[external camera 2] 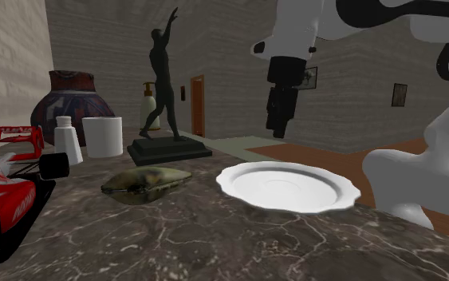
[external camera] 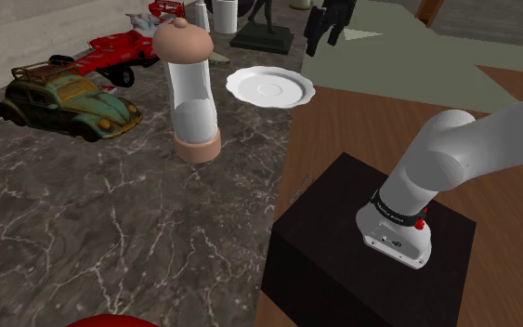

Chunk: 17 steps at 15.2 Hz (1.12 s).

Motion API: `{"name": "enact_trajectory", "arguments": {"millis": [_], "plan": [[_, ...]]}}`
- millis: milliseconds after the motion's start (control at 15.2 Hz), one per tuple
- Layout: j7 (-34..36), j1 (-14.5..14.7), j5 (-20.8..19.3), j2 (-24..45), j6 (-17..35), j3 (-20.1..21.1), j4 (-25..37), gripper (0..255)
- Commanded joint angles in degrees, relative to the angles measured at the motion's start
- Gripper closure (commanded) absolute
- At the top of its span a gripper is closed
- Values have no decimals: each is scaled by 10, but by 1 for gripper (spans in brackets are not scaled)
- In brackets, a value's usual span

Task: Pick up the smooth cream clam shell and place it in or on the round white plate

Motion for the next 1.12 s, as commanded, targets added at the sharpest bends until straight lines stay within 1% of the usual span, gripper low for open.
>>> {"name": "enact_trajectory", "arguments": {"millis": [0, 264, 528, 792, 1056], "plan": [[0, 0, 0, 0, 0, 0, 0, 0], [-41, 25, 32, 103, 9, -14, 73, 0], [-85, 48, 69, 202, 3, -26, 157, 0], [-129, 68, 110, 300, -18, -32, 251, 0], [-169, 82, 151, 398, -53, -32, 359, 0]]}}
